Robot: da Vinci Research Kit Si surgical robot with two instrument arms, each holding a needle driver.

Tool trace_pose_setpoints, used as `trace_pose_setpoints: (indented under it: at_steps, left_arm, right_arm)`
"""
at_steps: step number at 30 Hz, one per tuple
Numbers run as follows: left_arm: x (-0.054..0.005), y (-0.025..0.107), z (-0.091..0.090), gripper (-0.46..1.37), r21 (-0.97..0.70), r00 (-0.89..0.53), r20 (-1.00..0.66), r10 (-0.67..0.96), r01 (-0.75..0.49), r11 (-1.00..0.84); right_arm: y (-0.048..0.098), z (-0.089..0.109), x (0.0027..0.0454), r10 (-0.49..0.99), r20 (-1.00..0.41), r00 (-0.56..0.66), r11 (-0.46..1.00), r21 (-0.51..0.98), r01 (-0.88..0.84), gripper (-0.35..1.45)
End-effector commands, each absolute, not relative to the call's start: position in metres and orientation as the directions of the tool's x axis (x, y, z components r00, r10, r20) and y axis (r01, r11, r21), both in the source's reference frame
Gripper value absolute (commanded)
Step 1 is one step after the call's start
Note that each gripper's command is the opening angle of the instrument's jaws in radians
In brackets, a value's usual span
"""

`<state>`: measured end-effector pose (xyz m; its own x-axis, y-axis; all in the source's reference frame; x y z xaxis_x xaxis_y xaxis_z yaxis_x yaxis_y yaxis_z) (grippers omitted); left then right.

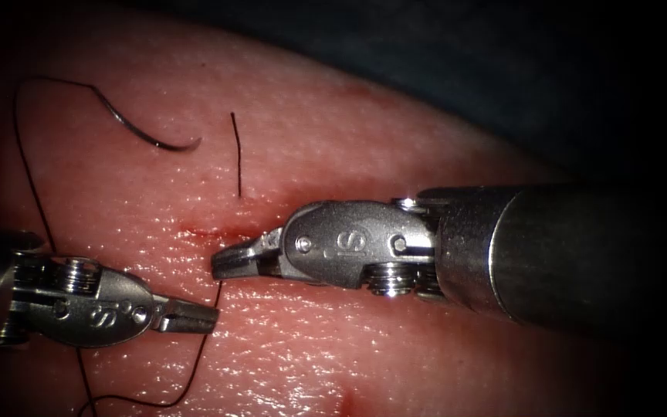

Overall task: Wound Closure
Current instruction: With the left tool pickup a length of suture.

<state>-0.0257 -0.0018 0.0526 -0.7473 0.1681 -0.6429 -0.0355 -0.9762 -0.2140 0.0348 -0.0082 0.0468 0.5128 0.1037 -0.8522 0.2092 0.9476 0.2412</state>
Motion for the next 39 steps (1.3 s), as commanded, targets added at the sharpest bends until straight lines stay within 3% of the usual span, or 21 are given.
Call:
trace_pose_setpoints:
  at_steps: [1,18,21,24,27,28,33,35,37,39]
  left_arm:
    - [-0.0258,-0.0018,0.0526,-0.35,-0.215,-0.747,-0.643,0.168,-0.034,-0.976]
    - [-0.024,-0.0008,0.0513,-0.35,-0.24,-0.737,-0.653,0.174,-0.016,-0.971]
    - [-0.0233,-0.0006,0.051,-0.35,-0.239,-0.741,-0.649,0.171,-0.015,-0.971]
    - [-0.0227,-0.0005,0.0508,0.0,-0.241,-0.745,-0.644,0.173,-0.018,-0.97]
    - [-0.0224,-0.0004,0.0507,0.31,-0.244,-0.745,-0.645,0.17,-0.011,-0.97]
    - [-0.0221,-0.0004,0.0507,0.44,-0.25,-0.749,-0.641,0.167,-0.001,-0.968]
    - [-0.0214,-0.0004,0.0509,0.55,-0.25,-0.769,-0.631,0.104,0.074,-0.965]
    - [-0.0209,-0.0004,0.0509,0.44,-0.232,-0.784,-0.616,0.08,0.083,-0.969]
    - [-0.0206,-0.0005,0.051,0.51,-0.206,-0.794,-0.606,0.048,0.098,-0.974]
    - [-0.0199,-0.0005,0.051,0.46,-0.189,-0.795,-0.606,0.019,0.121,-0.974]
  right_arm:
    - [-0.0082,0.0467,0.0348,0.104,-0.852,0.513,0.948,0.24,0.207,-0.35]
    - [-0.0078,0.0462,0.0335,0.113,-0.842,0.527,0.956,0.237,0.174,-0.35]
    - [-0.0077,0.0462,0.0329,0.12,-0.836,0.535,0.957,0.241,0.161,-0.27]
    - [-0.0076,0.0462,0.0324,0.125,-0.832,0.541,0.958,0.243,0.152,-0.1]
    - [-0.0076,0.0462,0.0321,0.128,-0.828,0.546,0.959,0.244,0.144,0.23]
    - [-0.0076,0.0462,0.0319,0.131,-0.825,0.55,0.96,0.244,0.138,0.43]
    - [-0.0076,0.0462,0.0318,0.135,-0.821,0.555,0.961,0.245,0.128,0.92]
    - [-0.0076,0.0461,0.0319,0.135,-0.821,0.555,0.961,0.245,0.128,1.0]
    - [-0.0076,0.0461,0.0319,0.135,-0.821,0.555,0.961,0.245,0.128,1.01]
    - [-0.0076,0.0462,0.0319,0.136,-0.822,0.553,0.961,0.245,0.127,1.02]
